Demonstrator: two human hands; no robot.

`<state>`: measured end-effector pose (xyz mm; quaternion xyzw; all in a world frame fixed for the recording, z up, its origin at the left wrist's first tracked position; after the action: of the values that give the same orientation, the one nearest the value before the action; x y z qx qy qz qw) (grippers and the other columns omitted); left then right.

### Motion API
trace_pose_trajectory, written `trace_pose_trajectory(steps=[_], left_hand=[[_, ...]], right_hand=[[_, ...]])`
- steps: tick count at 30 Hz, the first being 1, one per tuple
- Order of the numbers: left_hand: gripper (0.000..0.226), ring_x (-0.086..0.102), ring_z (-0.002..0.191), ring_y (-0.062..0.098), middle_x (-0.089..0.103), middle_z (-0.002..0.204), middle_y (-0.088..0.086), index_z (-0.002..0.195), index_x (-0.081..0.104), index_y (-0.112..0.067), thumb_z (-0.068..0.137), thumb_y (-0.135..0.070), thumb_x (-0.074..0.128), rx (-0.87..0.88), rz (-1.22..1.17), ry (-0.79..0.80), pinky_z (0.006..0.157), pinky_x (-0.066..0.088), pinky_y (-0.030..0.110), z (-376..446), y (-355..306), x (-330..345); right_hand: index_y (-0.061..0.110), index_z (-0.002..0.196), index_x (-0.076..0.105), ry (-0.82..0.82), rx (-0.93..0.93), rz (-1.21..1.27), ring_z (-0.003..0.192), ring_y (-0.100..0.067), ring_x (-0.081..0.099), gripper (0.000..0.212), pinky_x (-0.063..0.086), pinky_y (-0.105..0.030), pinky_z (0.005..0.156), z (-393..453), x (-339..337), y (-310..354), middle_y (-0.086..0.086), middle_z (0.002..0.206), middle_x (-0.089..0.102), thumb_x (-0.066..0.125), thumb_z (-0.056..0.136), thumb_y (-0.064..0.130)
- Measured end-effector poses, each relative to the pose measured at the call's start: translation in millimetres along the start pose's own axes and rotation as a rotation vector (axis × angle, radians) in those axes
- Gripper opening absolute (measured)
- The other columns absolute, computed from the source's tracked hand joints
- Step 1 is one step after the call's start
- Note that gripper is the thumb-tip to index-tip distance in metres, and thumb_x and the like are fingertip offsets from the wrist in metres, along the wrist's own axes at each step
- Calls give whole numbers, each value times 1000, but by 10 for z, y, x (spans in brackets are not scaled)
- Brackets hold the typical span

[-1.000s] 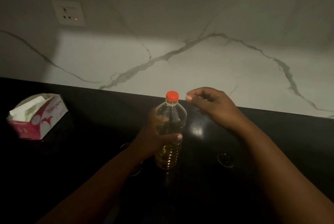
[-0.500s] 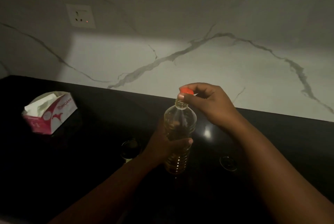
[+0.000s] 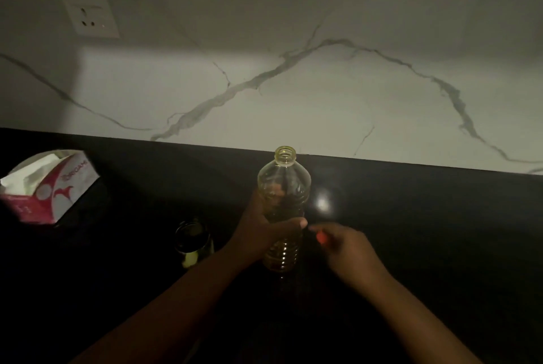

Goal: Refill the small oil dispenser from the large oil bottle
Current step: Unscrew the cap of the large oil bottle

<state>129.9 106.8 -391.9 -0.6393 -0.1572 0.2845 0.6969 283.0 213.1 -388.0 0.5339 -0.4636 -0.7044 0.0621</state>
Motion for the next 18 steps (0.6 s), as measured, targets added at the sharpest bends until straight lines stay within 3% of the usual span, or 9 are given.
trace_pose_trajectory(steps=[3,6,8,11,14,16,18], left_hand=[[74,70,97,16,71,105,1,126,48,-25,64,-17,86,4,-6,12,82,58,31,12,32,64],[74,68,102,20,68,110,4,124,49,-32,60,-23,86,6,-21,23,86,57,35,21,68,128],[73,68,102,21,68,111,5,124,49,-32,62,-19,85,14,-29,33,84,57,33,-1,63,151],[81,66,107,21,65,116,4,129,44,-33,63,-19,88,1,-23,65,87,57,37,-80,101,149],[88,58,114,-1,55,126,-12,127,35,-46,62,-26,92,-67,40,66,86,52,15,-249,10,57],[108,41,129,-3,39,144,-16,139,24,-45,53,-51,90,-71,154,26,101,41,20,-357,-84,-78],[116,34,135,-1,34,148,-19,142,16,-52,47,-66,80,-40,219,-6,108,33,28,-462,-204,-259]], right_hand=[[35,126,56,125,23,-189,109,0,57,51,45,-17,97,-139,297,-292,13,124,60,56,86,3],[30,141,38,178,16,-320,135,-9,37,56,26,-19,109,-225,433,-427,7,149,38,45,92,5],[29,146,28,116,-53,-382,143,-10,21,57,13,-15,109,-249,475,-440,7,155,25,42,94,8],[28,147,27,40,-96,-376,145,-11,15,51,7,-14,107,-289,510,-438,6,156,23,40,98,22],[30,146,28,8,-111,-295,143,-8,19,51,9,-11,108,-336,478,-413,6,154,28,44,97,27],[30,142,34,-60,-102,-223,135,-4,34,50,19,-11,107,-357,395,-343,8,147,39,49,95,26],[29,136,45,-179,-126,-181,115,-2,52,45,39,-17,99,-364,272,-225,7,132,54,54,92,24]])
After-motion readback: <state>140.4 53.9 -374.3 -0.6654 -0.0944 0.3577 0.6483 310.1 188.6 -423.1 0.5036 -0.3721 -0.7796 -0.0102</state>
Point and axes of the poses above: each hand's wrist, its own z-axis towards the middle knuckle, its own x-axis out of the palm, y = z × x, the point moved 2 cm from there along z, towards the middle knuckle
